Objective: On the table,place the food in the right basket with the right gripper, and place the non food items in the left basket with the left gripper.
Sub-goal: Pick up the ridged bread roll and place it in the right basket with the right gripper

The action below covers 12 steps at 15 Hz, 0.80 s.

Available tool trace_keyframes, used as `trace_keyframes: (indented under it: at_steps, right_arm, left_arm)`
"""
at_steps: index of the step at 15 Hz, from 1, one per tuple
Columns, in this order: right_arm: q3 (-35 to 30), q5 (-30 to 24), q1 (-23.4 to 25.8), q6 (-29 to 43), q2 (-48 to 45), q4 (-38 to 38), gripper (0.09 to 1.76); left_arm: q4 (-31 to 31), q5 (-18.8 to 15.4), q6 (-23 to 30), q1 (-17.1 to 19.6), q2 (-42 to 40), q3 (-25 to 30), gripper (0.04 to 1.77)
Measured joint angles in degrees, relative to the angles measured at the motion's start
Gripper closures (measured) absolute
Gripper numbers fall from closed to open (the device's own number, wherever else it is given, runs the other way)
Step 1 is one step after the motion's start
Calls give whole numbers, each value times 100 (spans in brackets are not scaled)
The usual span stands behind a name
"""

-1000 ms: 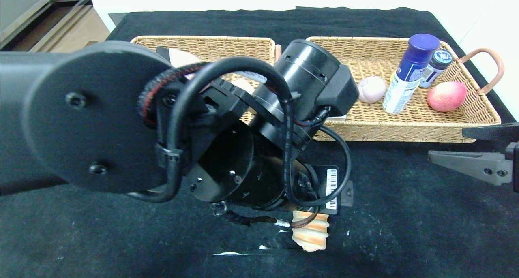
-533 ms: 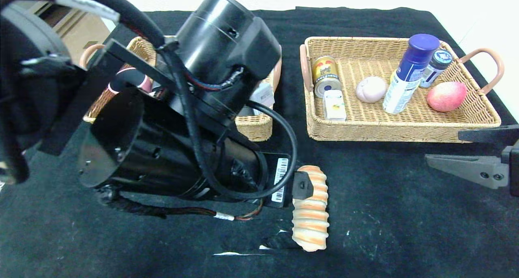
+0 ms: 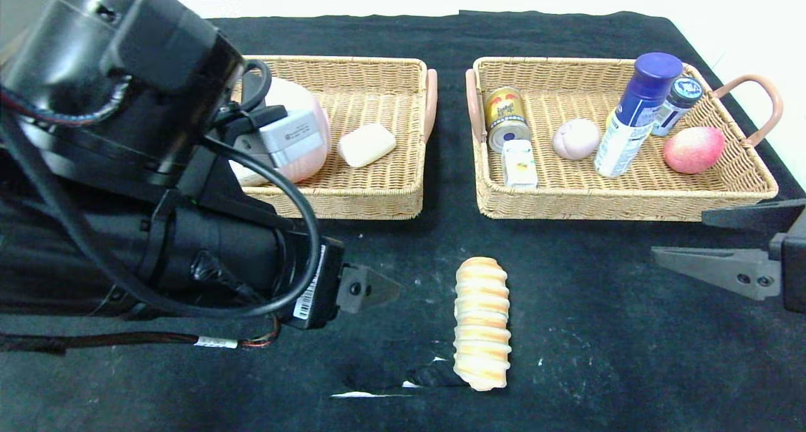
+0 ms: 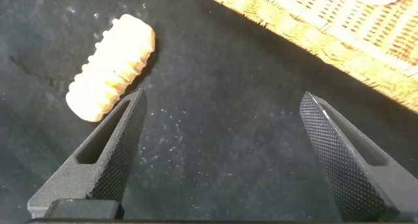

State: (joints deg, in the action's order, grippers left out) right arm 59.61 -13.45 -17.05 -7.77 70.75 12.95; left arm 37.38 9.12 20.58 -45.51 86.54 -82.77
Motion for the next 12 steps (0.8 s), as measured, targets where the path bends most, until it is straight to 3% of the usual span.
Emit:
trace_keyframes:
  at_steps: [2,6,8,12]
  right_arm:
    - [0,-2,-41,63,24,-9,14]
    - [6,6,-83,149,80,-11,14]
    - [28,15,-127,271,107,-13,14]
    - [41,22,-168,315,143,-16,14]
  left_arm:
    - [-485,-190,-344,188,-335,494,10]
    - [-2128,-901,-1113,612,-1086,1825,10]
    - [-2762,-1101,-1334,723,-1413,2356,9]
    - [-3040,-1159,-1425,918,-1773,2721,9]
